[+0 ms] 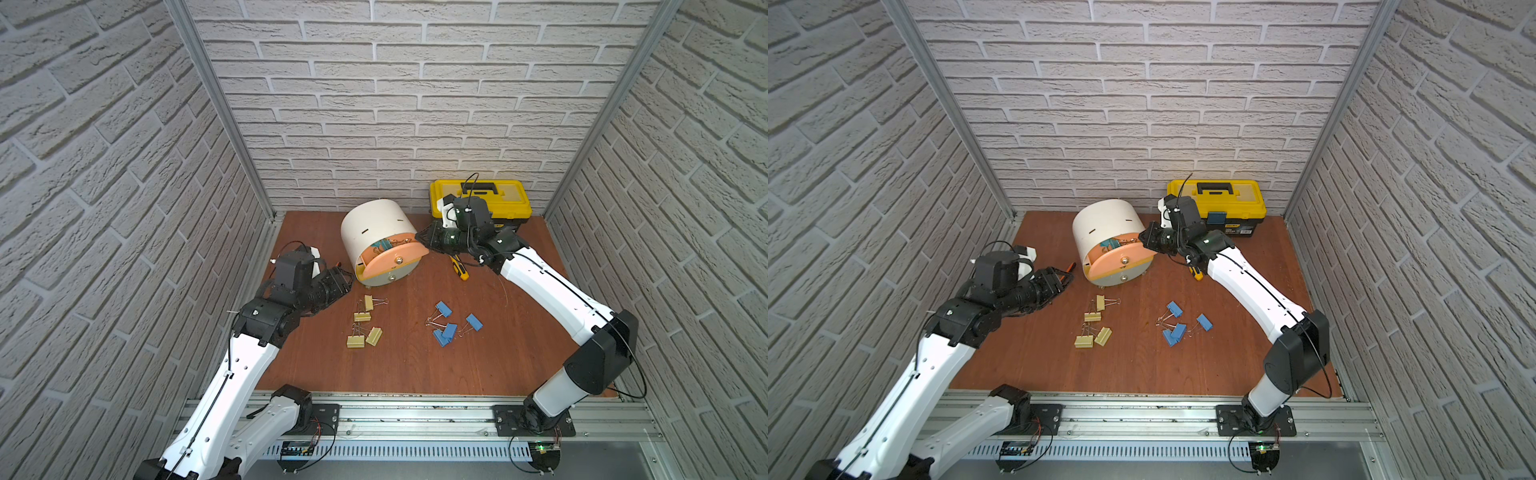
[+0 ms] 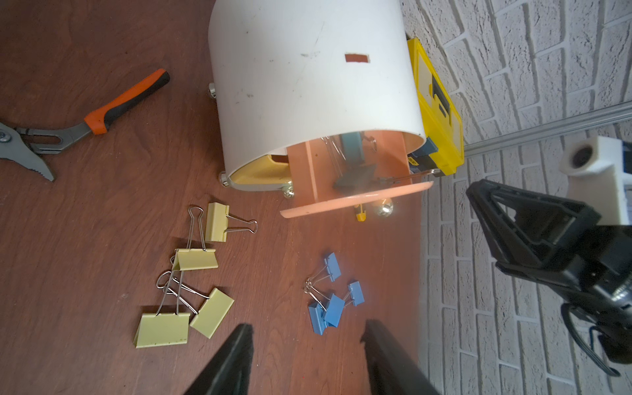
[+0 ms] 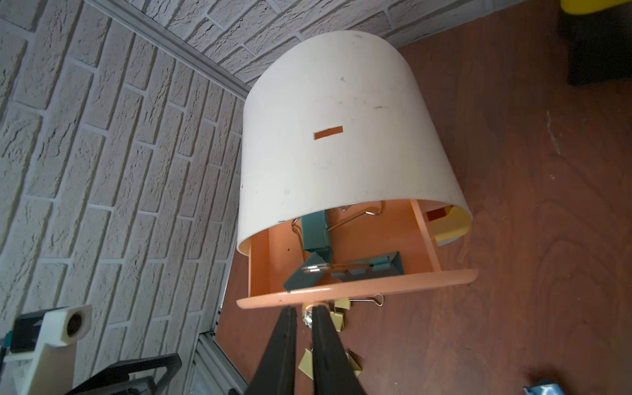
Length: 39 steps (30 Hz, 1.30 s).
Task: Put the binder clips in the drawer according to color
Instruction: Adjust the binder clip at the drawer.
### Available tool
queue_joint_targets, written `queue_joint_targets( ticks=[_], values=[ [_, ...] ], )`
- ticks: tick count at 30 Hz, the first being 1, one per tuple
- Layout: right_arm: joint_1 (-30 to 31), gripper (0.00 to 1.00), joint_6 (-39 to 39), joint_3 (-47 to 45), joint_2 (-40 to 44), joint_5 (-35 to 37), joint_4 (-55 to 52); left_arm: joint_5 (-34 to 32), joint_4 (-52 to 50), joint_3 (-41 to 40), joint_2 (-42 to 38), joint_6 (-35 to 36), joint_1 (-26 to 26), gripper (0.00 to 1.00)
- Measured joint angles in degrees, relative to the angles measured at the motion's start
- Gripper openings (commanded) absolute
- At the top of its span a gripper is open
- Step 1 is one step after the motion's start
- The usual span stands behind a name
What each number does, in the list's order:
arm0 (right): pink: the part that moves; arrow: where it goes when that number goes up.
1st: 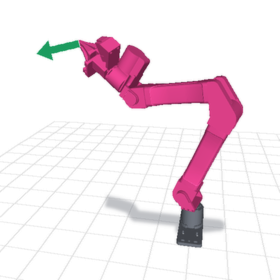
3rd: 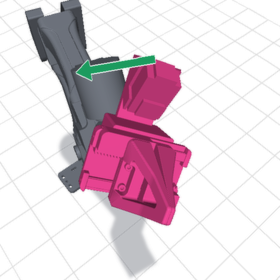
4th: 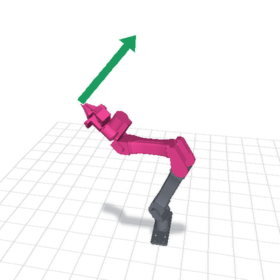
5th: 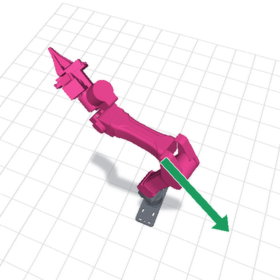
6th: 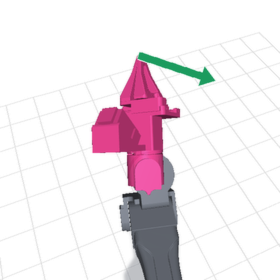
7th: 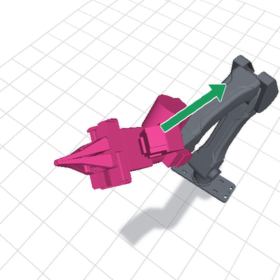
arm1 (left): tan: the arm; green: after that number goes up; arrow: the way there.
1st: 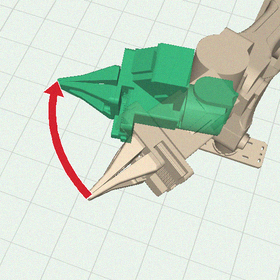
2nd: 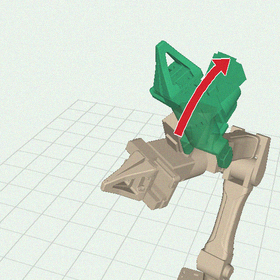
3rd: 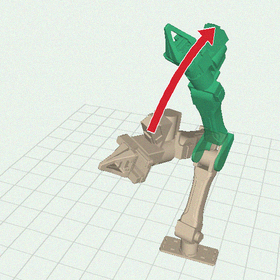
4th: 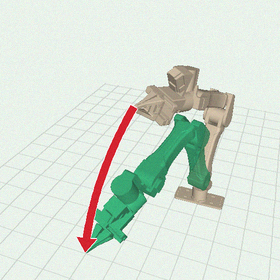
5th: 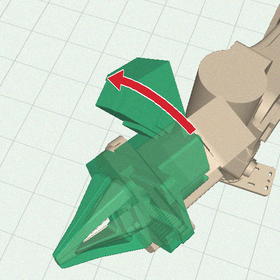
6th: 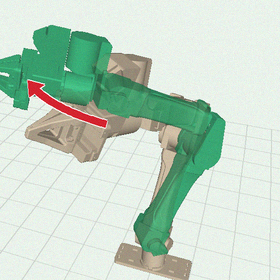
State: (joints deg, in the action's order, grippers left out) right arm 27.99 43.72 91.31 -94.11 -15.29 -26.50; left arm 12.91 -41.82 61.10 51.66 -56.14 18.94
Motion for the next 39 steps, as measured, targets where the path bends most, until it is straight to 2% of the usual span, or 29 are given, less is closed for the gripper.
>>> queue_joint_targets(
  ticks=[16,39],
  values=[
    [0.02,0.04,-0.11,6.19,-6.93,0.07,-2.16,-0.02,0.00,0.00,-0.09,0.02,-0.09,0.57],
    [1.53,0.03,-2.27,12.33,-11.34,-4.46,-5.49,-0.24,0.00,-0.76,-1.36,-0.11,-0.24,0.57]
  ],
)
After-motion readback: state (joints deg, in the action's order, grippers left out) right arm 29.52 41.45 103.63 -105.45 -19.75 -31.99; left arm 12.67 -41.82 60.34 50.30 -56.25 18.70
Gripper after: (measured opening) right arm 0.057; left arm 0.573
